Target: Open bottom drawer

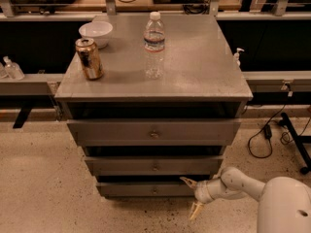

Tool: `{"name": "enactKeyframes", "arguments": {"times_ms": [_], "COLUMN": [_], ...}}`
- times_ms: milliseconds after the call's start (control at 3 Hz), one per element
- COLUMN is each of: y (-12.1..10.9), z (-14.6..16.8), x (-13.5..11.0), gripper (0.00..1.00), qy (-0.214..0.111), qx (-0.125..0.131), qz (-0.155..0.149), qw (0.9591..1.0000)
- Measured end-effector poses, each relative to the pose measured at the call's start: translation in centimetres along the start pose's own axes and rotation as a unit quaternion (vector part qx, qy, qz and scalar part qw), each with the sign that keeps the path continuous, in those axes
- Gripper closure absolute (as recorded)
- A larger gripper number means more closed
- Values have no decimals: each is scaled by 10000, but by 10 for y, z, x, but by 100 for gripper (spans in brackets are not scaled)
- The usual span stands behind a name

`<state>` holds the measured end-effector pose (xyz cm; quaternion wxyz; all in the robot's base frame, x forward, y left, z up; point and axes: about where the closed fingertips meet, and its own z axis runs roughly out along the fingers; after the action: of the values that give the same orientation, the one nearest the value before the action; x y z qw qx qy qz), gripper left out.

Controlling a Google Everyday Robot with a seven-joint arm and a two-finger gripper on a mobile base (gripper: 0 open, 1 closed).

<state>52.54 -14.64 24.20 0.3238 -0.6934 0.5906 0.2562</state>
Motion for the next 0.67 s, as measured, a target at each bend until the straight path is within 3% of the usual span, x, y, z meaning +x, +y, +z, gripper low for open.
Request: {"name": "enactKeyframes", "arguments": {"times_ms": [333,667], "y": [2,7], "z": [-3,-3], "x": [2,13], "gripper": [0,0], "qy": [409,1103], "qx": [98,172], "qz": [-240,-451], "qw": [9988,9927]}}
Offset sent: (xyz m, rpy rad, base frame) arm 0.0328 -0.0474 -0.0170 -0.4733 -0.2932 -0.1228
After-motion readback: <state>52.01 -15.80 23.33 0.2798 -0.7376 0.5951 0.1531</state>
